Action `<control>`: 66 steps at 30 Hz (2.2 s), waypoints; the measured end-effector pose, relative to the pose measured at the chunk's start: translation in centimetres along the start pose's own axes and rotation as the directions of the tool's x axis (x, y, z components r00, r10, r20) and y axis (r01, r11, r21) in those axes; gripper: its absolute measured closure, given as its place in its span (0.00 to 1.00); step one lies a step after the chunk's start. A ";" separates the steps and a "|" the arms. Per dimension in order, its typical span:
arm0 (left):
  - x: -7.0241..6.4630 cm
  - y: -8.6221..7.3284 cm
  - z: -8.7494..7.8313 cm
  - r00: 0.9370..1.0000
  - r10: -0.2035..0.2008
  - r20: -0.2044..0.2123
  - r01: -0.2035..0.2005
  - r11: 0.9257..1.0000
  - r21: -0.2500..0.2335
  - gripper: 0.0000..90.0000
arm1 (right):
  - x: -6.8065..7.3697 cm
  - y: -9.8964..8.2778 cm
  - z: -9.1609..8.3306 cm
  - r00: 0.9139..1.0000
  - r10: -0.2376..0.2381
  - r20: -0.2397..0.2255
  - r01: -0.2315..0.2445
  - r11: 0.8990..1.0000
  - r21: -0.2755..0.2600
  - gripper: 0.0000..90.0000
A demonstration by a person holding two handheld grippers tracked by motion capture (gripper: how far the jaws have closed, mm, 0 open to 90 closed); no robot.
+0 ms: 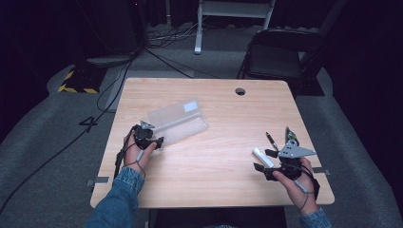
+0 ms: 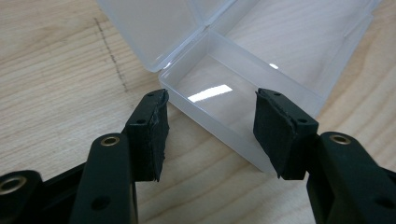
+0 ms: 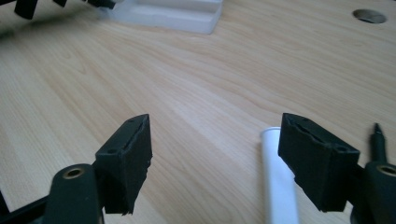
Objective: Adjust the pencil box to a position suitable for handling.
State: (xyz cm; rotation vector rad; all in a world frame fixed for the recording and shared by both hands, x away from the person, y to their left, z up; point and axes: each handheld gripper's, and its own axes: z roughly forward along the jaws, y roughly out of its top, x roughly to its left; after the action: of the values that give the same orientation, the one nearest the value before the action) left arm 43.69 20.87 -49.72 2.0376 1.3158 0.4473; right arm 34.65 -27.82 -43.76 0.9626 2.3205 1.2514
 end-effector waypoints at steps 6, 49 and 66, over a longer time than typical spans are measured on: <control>-1.2 -0.7 -0.5 0.998 0.045 0.043 -0.045 0.999 -0.003 0.51 | -1.6 -0.1 -1.6 0.998 0.035 0.046 -0.034 0.999 -0.017 0.29; -11.6 -3.9 -3.6 0.857 0.397 0.329 -0.425 0.905 0.016 0.49 | -3.9 -0.4 -3.9 0.991 0.088 0.097 -0.086 0.996 -0.023 0.31; -11.1 -3.6 -4.4 0.885 0.339 0.318 -0.333 0.940 -0.076 0.33 | -4.1 -0.7 -3.8 0.991 0.091 0.102 -0.090 0.996 -0.010 0.30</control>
State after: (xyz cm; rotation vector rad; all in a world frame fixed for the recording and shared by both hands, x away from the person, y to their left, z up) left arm 33.80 13.40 -48.27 2.2163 0.7581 0.2528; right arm 35.18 -33.26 -42.29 1.1151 2.2161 1.2118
